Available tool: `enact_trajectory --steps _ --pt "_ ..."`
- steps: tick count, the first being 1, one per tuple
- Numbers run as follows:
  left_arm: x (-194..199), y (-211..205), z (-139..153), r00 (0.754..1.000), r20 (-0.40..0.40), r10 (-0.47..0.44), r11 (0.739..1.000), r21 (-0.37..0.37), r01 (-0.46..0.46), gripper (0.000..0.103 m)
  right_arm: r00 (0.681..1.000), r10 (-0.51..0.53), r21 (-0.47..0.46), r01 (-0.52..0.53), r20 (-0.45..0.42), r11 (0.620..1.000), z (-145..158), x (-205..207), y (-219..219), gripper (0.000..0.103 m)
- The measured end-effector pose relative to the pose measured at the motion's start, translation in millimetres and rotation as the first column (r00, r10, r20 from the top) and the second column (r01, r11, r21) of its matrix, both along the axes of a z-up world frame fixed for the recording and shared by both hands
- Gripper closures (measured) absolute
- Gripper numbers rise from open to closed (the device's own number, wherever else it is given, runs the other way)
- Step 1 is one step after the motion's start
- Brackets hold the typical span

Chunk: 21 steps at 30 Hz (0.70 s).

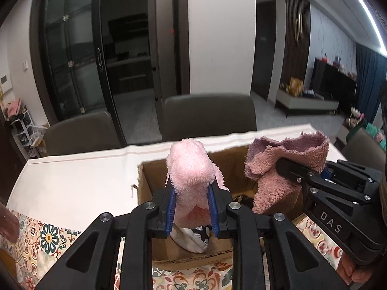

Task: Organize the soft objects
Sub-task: 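Lift both items and carry them over the cardboard box, then lower both items into the box and open both tools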

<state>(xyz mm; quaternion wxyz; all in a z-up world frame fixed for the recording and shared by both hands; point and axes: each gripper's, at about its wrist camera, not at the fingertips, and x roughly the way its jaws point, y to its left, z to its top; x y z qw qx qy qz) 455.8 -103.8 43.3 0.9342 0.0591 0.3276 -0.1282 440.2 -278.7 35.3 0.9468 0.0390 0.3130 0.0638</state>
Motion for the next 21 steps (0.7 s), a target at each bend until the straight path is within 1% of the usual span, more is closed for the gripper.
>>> enact_trajectory --steps 4,6,7,8,9,12,13,14,15,21 --pt "11.6 -8.4 -13.7 0.998 -0.059 -0.009 1.0 0.029 0.011 0.077 0.998 0.005 -0.008 -0.005 -0.064 1.0 -15.2 13.2 -2.5 0.085" --pt "12.7 -10.8 -17.3 0.997 -0.071 -0.007 0.999 0.042 0.01 0.073 0.995 0.013 -0.016 -0.015 -0.097 1.0 -22.5 19.0 -3.5 0.085" --pt "12.9 -12.0 -19.1 0.997 -0.078 -0.005 0.999 0.048 0.009 0.07 0.993 0.018 -0.02 -0.021 -0.115 1.0 -25.6 21.6 -3.9 0.083" --pt "13.1 -12.4 -20.9 0.996 -0.087 -0.006 0.999 0.052 0.011 0.064 0.991 0.029 -0.023 -0.032 -0.131 0.999 -28.6 24.3 -4.2 0.083" --pt "14.9 -11.9 -21.8 0.996 -0.093 -0.007 0.998 0.056 0.012 0.062 0.989 0.037 -0.025 -0.041 -0.146 0.999 -30.6 26.1 -4.1 0.082" --pt "13.3 -12.4 -22.4 0.996 -0.088 0.002 0.998 0.068 0.004 0.052 0.982 0.043 -0.019 -0.047 -0.184 0.999 -36.0 30.6 -7.0 0.076" --pt "12.7 -12.2 -21.7 0.996 -0.087 0.003 0.998 0.069 0.003 0.045 0.982 0.038 -0.017 -0.042 -0.185 0.999 -36.6 31.0 -9.3 0.069" --pt "12.0 -12.3 -21.7 0.996 -0.087 0.006 0.998 0.069 0.0 0.042 0.982 0.035 -0.015 -0.038 -0.183 0.999 -36.4 30.7 -11.3 0.064" --pt "11.3 -11.8 -21.2 0.996 -0.086 0.011 0.998 0.07 -0.005 0.042 0.983 0.032 -0.014 -0.035 -0.181 0.999 -36.0 30.8 -12.7 0.055" --pt "4.6 -2.4 -14.7 0.997 -0.076 0.018 0.997 0.073 -0.012 0.04 0.988 0.016 -0.012 -0.018 -0.153 1.0 -25.0 24.4 -12.4 0.054"
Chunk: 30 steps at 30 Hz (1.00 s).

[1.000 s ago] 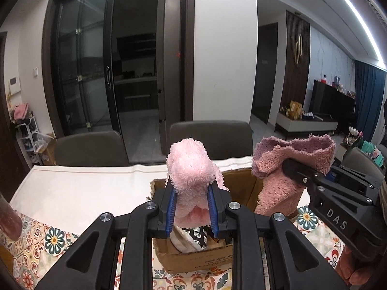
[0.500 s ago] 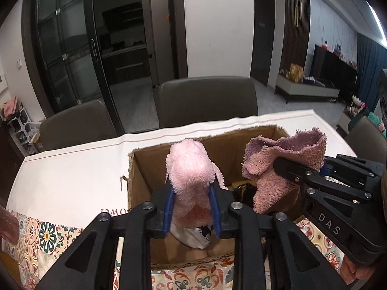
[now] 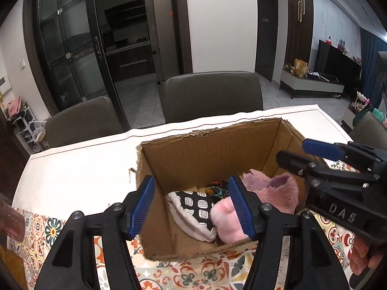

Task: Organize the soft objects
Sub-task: 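Lower both items into the box and open both tools, then move both tools back toward the white cloth and brown hair tie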

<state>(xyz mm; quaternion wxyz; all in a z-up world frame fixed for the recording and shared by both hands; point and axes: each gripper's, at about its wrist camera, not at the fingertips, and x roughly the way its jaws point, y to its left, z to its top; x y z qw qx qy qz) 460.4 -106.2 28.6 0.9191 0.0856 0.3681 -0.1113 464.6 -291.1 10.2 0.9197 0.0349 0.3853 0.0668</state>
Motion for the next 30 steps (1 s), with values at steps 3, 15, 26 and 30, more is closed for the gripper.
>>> enact_trajectory --steps 3,15,26,30 --pt "-9.6 5.9 5.1 1.0 0.017 0.025 1.0 0.017 -0.025 0.04 1.0 -0.02 -0.011 0.02 0.021 1.0 8.0 -8.1 0.8 0.054" --pt "-65.8 43.0 24.0 0.995 0.048 0.085 0.995 0.046 -0.087 0.038 0.991 -0.055 -0.067 0.064 0.125 0.996 41.4 -61.9 27.3 0.046" --pt "-124.9 82.7 29.6 0.984 0.114 0.137 0.988 0.051 -0.143 0.035 0.989 -0.011 -0.061 0.02 0.148 0.998 47.1 -104.9 58.2 0.04" --pt "-139.7 96.0 22.3 0.982 0.114 0.154 0.985 0.063 -0.161 0.035 0.988 0.025 -0.061 -0.016 0.152 0.998 40.9 -119.4 72.1 0.04"
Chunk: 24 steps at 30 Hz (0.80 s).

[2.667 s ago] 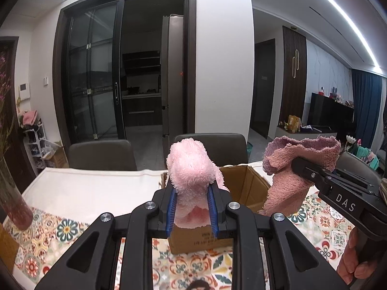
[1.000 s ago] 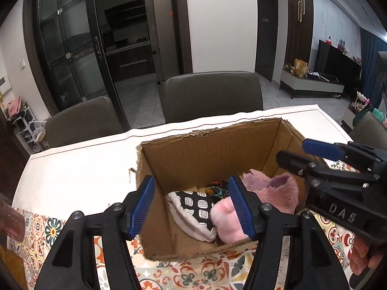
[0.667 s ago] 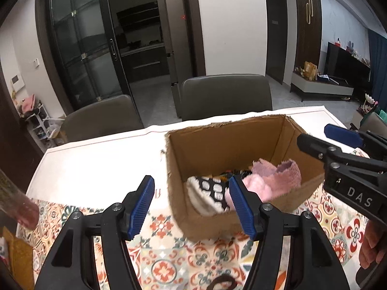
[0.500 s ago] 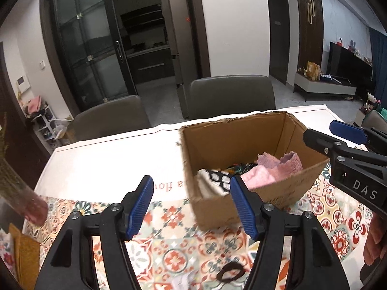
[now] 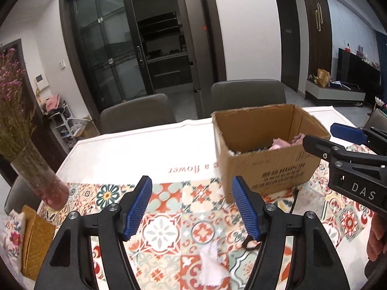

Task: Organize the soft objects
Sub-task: 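Move both tools back toward the white cloth and brown hair tie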

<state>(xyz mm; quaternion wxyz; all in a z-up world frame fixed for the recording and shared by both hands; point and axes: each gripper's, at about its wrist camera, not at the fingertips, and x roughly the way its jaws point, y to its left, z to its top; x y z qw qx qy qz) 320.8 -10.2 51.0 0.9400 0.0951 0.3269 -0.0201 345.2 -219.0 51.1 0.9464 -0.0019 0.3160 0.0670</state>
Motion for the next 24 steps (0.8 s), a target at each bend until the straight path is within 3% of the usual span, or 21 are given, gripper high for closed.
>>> enact_trajectory --steps 11,24 --pt "-37.1 21.6 -34.1 0.999 -0.045 0.031 1.0 0.003 -0.031 0.035 0.997 0.077 -0.01 -0.077 -0.03 0.997 -30.5 -26.1 29.3 0.04" --pt "-50.5 25.2 -86.0 0.987 -0.158 -0.003 1.0 -0.008 0.002 0.035 0.973 0.164 -0.038 -0.172 -0.161 0.984 -88.0 -36.9 48.0 0.04"
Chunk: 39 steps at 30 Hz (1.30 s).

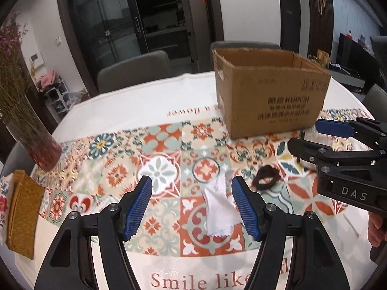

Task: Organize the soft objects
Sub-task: 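Move both tools back toward the white cloth and brown hair tie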

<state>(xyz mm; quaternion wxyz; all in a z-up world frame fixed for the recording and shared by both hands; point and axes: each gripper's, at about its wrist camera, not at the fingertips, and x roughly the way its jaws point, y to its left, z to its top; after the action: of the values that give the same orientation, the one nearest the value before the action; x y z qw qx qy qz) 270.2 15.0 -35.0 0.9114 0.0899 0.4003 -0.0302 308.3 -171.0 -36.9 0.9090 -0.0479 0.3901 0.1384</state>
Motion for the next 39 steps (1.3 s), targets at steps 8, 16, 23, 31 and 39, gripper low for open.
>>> enact_trajectory --steps 8,16,23,31,39 --pt "9.3 -3.8 -29.4 0.997 -0.07 -0.04 0.999 -0.025 0.039 0.035 0.992 0.041 -0.008 -0.043 -0.119 0.999 -37.8 8.4 2.0 0.04" --pt "21.5 -7.3 -59.8 0.986 -0.142 -0.086 0.996 -0.035 0.082 0.035 0.975 0.092 -0.049 -0.104 -0.203 0.993 -66.7 22.8 6.3 0.04" --pt "31.7 -10.2 -74.7 0.976 -0.183 -0.118 0.993 -0.038 0.113 0.035 0.948 0.161 -0.07 -0.186 -0.274 0.98 -86.5 35.7 15.6 0.04" --pt "42.2 -11.1 -84.1 0.968 -0.208 -0.138 0.99 -0.058 0.129 0.036 0.925 0.221 -0.097 -0.262 -0.309 0.96 -98.8 44.2 25.4 0.04" --pt "49.7 -10.3 -91.7 0.965 -0.227 -0.133 0.989 -0.087 0.116 0.045 0.921 0.225 -0.092 -0.266 -0.318 0.96 -108.0 49.1 27.1 0.04"
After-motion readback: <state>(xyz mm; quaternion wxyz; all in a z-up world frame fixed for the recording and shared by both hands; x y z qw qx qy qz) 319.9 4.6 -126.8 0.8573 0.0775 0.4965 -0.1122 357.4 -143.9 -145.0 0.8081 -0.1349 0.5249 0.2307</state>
